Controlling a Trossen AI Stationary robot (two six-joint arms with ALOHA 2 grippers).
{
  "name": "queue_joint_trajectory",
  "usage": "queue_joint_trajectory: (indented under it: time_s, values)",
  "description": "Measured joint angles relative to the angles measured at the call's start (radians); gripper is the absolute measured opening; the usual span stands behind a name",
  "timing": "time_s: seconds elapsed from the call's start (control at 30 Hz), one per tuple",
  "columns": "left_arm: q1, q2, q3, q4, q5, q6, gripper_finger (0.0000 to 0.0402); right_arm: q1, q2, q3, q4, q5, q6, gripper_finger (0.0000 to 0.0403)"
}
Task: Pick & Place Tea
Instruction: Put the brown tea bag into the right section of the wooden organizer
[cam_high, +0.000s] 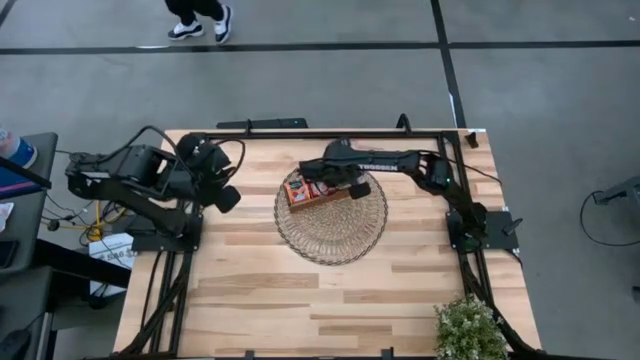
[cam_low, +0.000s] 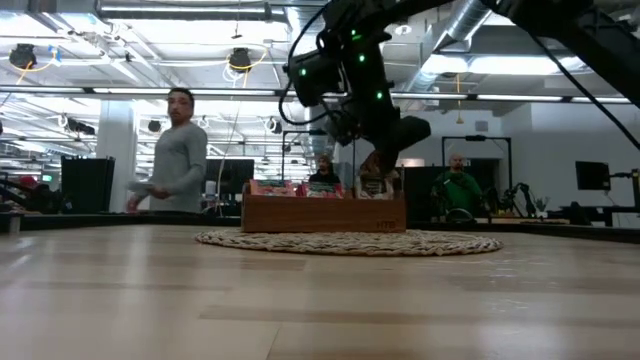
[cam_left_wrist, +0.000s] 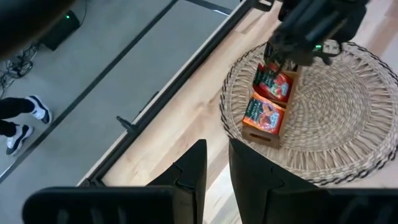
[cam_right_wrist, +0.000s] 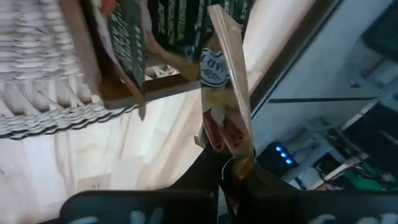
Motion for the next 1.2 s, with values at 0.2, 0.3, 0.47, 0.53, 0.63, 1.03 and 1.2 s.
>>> queue_joint_trajectory:
  time_s: [0.2,0.3,0.47,0.53,0.63,1.03,1.2]
  values:
    - [0.004,-0.002,0.000,0.001,0.000,0.018,0.0060,0.037,-0.046,0.000,0.000,0.040,-0.010,0.0000]
    - [0.004,-0.002,0.000,0.005,0.000,0.020,0.0060,0.044,-0.046,0.000,0.001,0.022,-0.020,0.0000]
    - [0.004,-0.002,0.000,0.008,0.000,0.020,0.0060,0.075,-0.046,0.000,0.000,0.073,-0.020,0.0000]
    - [0.004,-0.002,0.000,0.008,-0.001,0.020,0.0060,0.094,-0.047,0.000,0.000,0.097,-0.012,0.0000]
    - [0.004,-0.002,0.000,0.008,-0.001,0.020,0.0060,0.125,-0.068,0.000,0.000,0.058,-0.011,0.0000]
    - [0.004,-0.002,0.000,0.000,-0.008,0.021,0.0060,0.163,-0.083,-0.025,0.001,-0.066,-0.007,0.0000]
    - [0.004,-0.002,0.000,0.000,-0.008,0.010,0.0060,0.095,-0.083,-0.100,0.001,-0.088,0.007,0.0000]
